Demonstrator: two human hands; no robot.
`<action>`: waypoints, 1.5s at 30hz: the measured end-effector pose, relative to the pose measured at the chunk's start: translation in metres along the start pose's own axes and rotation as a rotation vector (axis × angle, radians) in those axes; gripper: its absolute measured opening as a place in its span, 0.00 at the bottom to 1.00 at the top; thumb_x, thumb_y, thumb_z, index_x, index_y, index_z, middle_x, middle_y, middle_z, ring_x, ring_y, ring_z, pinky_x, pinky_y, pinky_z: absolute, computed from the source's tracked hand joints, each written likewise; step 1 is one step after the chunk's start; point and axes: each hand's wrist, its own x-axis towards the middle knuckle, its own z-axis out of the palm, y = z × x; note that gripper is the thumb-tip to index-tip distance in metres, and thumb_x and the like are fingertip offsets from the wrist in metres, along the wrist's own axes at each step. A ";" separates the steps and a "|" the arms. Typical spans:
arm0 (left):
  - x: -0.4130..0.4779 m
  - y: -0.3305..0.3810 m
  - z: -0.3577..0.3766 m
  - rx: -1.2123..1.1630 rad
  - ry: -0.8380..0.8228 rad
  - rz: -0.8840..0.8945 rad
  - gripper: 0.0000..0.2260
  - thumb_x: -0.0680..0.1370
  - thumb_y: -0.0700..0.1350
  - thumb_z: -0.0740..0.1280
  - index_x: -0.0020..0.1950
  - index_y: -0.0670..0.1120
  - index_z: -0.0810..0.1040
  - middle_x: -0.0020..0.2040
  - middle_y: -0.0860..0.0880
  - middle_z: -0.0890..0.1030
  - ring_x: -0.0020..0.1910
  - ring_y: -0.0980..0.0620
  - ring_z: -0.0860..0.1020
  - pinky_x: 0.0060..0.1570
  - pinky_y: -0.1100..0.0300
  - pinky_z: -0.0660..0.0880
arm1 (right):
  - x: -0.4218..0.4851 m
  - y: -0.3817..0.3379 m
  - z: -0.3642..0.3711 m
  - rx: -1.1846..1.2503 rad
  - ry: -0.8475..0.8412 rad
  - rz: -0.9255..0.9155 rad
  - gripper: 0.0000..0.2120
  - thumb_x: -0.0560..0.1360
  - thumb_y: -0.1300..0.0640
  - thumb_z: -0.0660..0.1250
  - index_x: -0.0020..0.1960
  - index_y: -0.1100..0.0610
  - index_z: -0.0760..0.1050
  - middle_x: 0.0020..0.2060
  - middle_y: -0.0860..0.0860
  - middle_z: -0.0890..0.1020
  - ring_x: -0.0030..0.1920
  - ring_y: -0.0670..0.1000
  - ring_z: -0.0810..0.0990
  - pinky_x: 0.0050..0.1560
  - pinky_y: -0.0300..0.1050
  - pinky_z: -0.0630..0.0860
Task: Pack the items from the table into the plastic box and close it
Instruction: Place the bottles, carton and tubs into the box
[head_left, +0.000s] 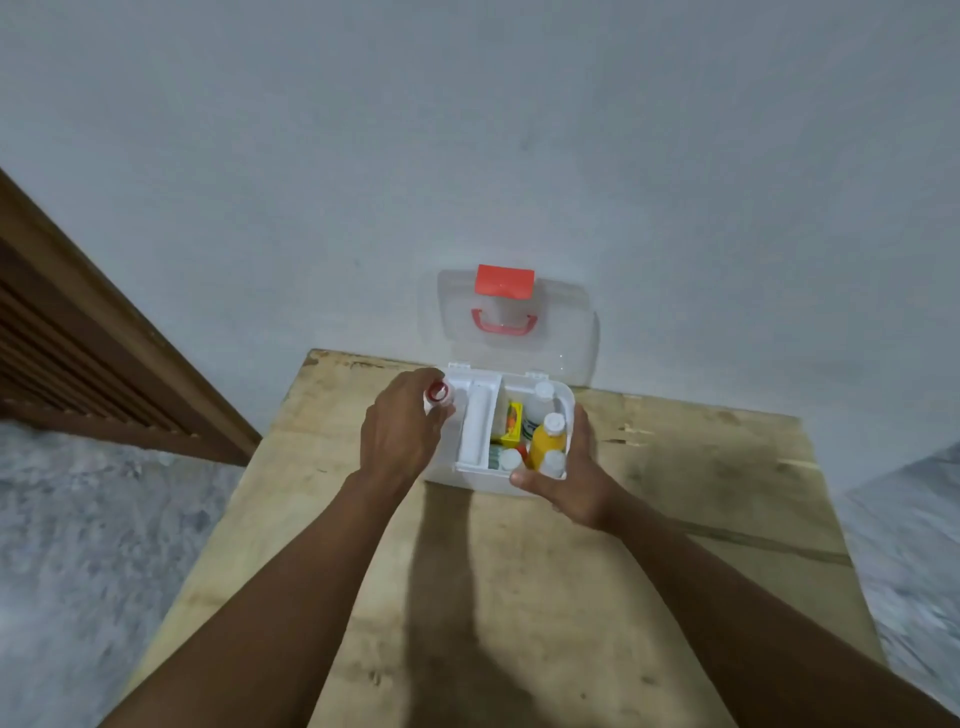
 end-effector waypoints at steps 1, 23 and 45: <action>0.003 0.002 0.001 0.007 -0.004 -0.013 0.11 0.77 0.50 0.69 0.58 0.52 0.78 0.56 0.49 0.78 0.49 0.44 0.78 0.45 0.59 0.68 | 0.000 0.002 0.000 0.005 -0.025 -0.010 0.61 0.61 0.37 0.79 0.77 0.43 0.38 0.73 0.43 0.60 0.72 0.47 0.66 0.73 0.56 0.67; 0.044 0.000 0.016 0.338 -0.198 0.067 0.16 0.76 0.48 0.69 0.62 0.46 0.75 0.57 0.44 0.77 0.51 0.38 0.79 0.43 0.52 0.72 | 0.000 -0.012 -0.002 0.075 -0.073 -0.133 0.49 0.67 0.55 0.78 0.74 0.47 0.47 0.70 0.45 0.62 0.68 0.36 0.68 0.63 0.31 0.72; -0.017 -0.016 -0.008 -0.166 -0.120 0.031 0.29 0.75 0.40 0.71 0.74 0.51 0.66 0.53 0.49 0.82 0.50 0.50 0.78 0.47 0.61 0.69 | 0.006 0.006 -0.001 -0.020 -0.006 -0.041 0.60 0.57 0.32 0.78 0.75 0.37 0.41 0.72 0.49 0.60 0.69 0.56 0.71 0.49 0.48 0.76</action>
